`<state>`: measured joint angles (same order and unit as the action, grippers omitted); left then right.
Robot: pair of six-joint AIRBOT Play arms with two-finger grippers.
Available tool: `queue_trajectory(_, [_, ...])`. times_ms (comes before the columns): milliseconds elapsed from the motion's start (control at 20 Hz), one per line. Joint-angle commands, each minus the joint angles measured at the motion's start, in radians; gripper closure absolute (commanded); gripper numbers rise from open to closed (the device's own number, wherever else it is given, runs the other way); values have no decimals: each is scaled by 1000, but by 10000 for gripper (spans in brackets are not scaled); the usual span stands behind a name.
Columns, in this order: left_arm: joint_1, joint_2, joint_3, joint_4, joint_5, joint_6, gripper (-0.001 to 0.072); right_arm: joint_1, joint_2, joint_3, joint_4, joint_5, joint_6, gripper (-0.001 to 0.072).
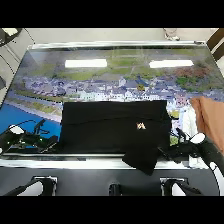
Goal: Fold the shirts.
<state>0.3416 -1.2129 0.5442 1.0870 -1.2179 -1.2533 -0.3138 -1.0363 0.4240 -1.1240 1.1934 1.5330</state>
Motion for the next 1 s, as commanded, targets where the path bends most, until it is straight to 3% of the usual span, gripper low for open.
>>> queue_trajectory(0, [0, 5, 29, -7, 4, 31, 684, 0, 1, 34, -11, -16, -27, 662])
queue_trajectory(150, [0, 51, 123, -60, -51, 65, 685, 0, 15, 169, 2, 84, -34, 663])
queue_trajectory(300, [-11, 70, 232, -104, -54, 9, 687, 0, 13, 347, 22, 132, -11, 664])
queue_trajectory(500, [-92, -19, 399, -104, 34, -61, 689, 8, -97, 524, 142, 24, 8, 664])
queue_trajectory(750, [-106, -236, 675, -105, 29, -127, 688, 104, -348, 733, 131, -132, 24, 663])
queue_trajectory(950, [-108, -376, 768, -105, 29, -164, 686, 106, -468, 780, 108, -195, 61, 663])
